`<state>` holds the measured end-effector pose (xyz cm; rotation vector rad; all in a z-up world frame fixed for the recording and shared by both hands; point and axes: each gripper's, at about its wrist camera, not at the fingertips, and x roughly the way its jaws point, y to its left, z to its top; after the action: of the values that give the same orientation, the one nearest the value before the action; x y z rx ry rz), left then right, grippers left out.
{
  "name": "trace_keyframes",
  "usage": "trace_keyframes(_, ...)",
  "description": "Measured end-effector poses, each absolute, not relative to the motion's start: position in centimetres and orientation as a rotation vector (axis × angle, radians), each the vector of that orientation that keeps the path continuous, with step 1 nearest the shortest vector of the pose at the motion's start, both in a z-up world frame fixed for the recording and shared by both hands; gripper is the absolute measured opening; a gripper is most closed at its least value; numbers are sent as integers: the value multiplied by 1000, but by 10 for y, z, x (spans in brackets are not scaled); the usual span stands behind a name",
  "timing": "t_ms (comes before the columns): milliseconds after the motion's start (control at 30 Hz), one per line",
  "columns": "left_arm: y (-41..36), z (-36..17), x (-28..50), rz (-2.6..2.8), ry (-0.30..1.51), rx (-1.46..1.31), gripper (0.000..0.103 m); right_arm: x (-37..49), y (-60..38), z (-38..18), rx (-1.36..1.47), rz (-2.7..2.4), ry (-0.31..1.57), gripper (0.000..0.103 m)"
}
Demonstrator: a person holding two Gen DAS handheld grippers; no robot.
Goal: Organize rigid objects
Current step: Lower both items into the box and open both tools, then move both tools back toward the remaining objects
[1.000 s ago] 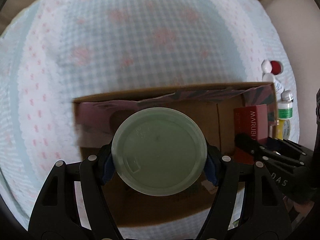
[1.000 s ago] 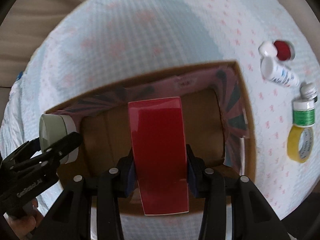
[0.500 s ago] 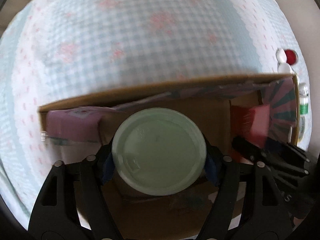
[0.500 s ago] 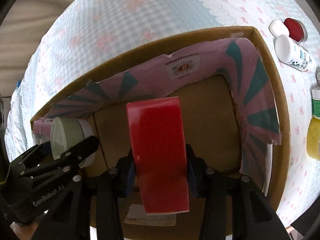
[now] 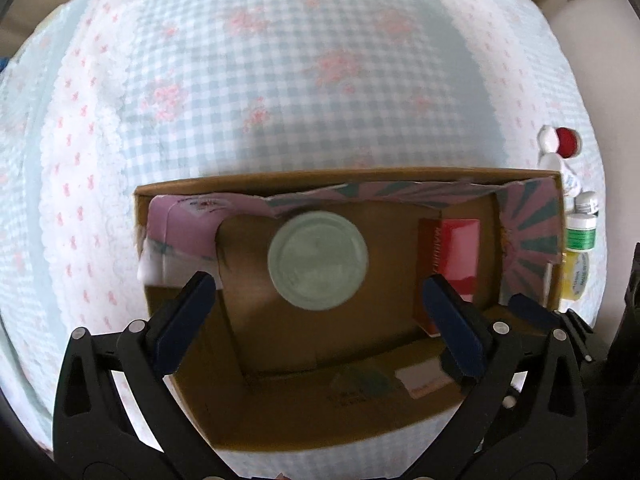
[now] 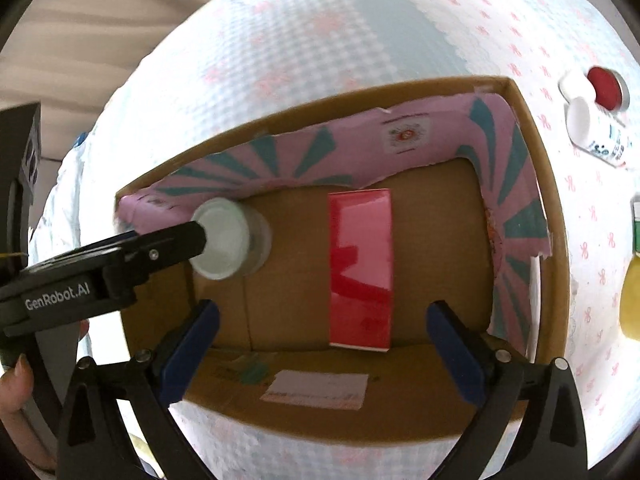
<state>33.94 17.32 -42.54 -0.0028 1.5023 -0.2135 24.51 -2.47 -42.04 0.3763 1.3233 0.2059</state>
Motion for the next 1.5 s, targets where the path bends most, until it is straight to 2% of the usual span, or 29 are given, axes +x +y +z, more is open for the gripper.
trace_keyframes(267, 187, -361, 318, -208, 1400, -17, 103, 212, -16, -381, 304, 236, 1250, 103)
trace_keyframes(567, 211, -270, 262, -197, 1247, -37, 103, 159, -19, -309, 236, 218, 1154, 103)
trace_keyframes(900, 212, -208, 195, -240, 1132, -10, 103, 90, -68, -234, 237, 106, 1113, 103)
trace_keyframes(1233, 142, -174, 162, -327, 1038, 46, 103, 47, -154, -179, 238, -60, 1017, 103)
trace_keyframes(1500, 51, -163, 140, -325, 958, 83, 103, 51, -261, -170, 313, -92, 952, 103)
